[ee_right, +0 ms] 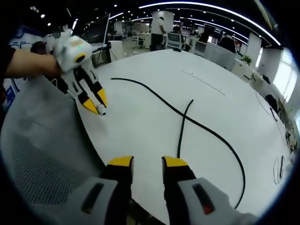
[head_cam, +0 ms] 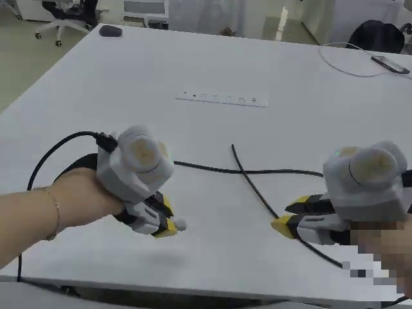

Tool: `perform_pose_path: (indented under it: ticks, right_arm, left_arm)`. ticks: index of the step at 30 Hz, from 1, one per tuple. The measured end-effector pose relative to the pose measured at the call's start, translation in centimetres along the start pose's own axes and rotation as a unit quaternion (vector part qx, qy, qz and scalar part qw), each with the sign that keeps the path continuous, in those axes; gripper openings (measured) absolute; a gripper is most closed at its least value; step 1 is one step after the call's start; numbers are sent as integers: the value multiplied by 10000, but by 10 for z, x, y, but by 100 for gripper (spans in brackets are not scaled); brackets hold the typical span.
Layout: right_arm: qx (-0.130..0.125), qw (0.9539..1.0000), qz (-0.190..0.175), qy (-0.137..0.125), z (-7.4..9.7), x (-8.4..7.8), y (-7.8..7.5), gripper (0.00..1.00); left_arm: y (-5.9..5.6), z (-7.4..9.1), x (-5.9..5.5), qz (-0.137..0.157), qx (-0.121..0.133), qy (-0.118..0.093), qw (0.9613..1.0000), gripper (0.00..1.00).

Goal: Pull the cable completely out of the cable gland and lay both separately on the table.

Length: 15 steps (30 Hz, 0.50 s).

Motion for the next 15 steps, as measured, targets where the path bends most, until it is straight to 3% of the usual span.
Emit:
perform_pose_path:
  ticks: [4, 9, 11, 12, 15]
  right_arm:
    - [-162, 9997, -185, -41, 21, -12, 2, 25]
    - [-327, 9991, -277, -43, 33, -17, -1, 25]
    - [-340, 9988, -354, -67, 37, -17, -3, 26]
    - [-340, 9987, -361, -74, 37, -17, -3, 26]
    - [-349, 9987, -356, -70, 39, -15, -3, 26]
  left_arm:
    - [8, -21, -8, -145, -142, 265, 9994, 17]
    - [9, -39, -19, -24, -168, 461, 9988, 17]
    - [10, -40, -21, -6, -128, 458, 9989, 18]
    - [11, -38, -22, 146, -134, 438, 9988, 21]
    - [11, -28, -19, 548, -171, 117, 9983, 35]
Point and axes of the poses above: the centre of the closed fingertips' face, and the gripper's own axes: z roughly backward along the fingers, y roughly to its left, x roughly out of its top, the point moved 8 cm from there along z, roughly backward along the fingers, and after that the axes turned 8 degrees about -x, right-handed, at the moved point
